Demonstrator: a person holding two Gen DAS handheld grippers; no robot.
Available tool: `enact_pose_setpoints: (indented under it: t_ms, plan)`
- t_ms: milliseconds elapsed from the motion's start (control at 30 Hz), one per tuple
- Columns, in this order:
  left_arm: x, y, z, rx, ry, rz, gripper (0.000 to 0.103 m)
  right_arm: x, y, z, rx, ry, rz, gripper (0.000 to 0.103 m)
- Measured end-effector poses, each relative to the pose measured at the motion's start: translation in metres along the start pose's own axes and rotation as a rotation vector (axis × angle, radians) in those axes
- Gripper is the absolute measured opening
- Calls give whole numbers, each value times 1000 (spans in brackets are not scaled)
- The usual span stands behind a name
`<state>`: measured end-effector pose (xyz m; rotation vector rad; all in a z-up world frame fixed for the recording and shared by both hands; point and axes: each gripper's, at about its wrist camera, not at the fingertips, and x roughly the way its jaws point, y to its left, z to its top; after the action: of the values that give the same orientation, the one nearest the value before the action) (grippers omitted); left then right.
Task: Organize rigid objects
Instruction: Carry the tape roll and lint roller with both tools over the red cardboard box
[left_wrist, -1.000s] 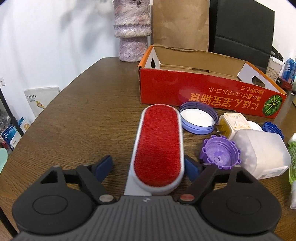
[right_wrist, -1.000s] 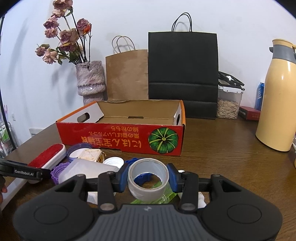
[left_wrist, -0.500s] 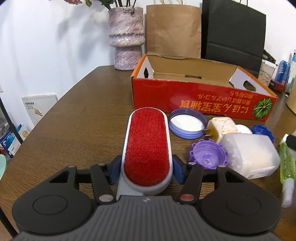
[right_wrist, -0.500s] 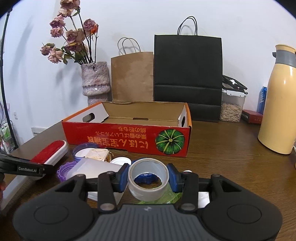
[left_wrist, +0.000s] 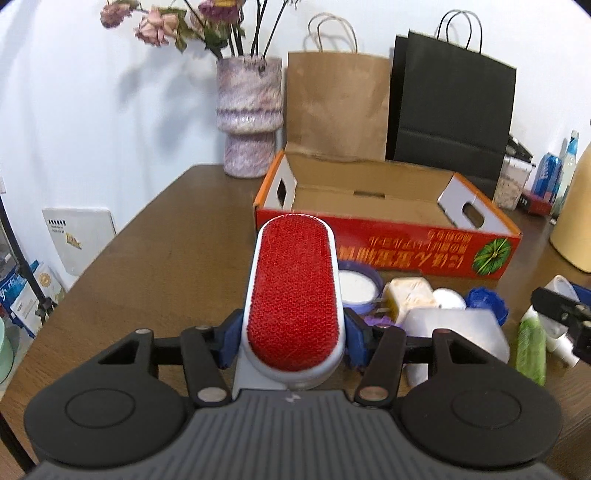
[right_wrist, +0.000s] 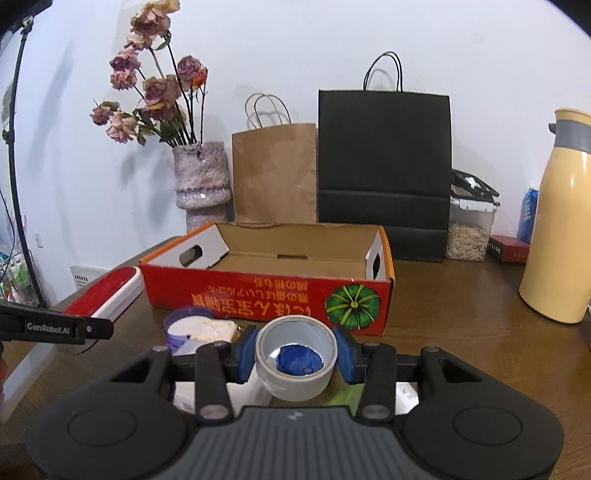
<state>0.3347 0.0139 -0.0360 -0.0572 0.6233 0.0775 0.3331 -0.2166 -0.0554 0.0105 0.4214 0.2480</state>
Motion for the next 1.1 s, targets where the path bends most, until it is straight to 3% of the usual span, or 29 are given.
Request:
enact_pose_setpoints:
  t_ms: [567,1100]
  plan:
    - [-11,-22,46,-10,-80,-11,57,9,8,38,3,-82,20,43]
    - [31,-38,80,-47,-106,-18,57,63,5,69,2,-85,18,43]
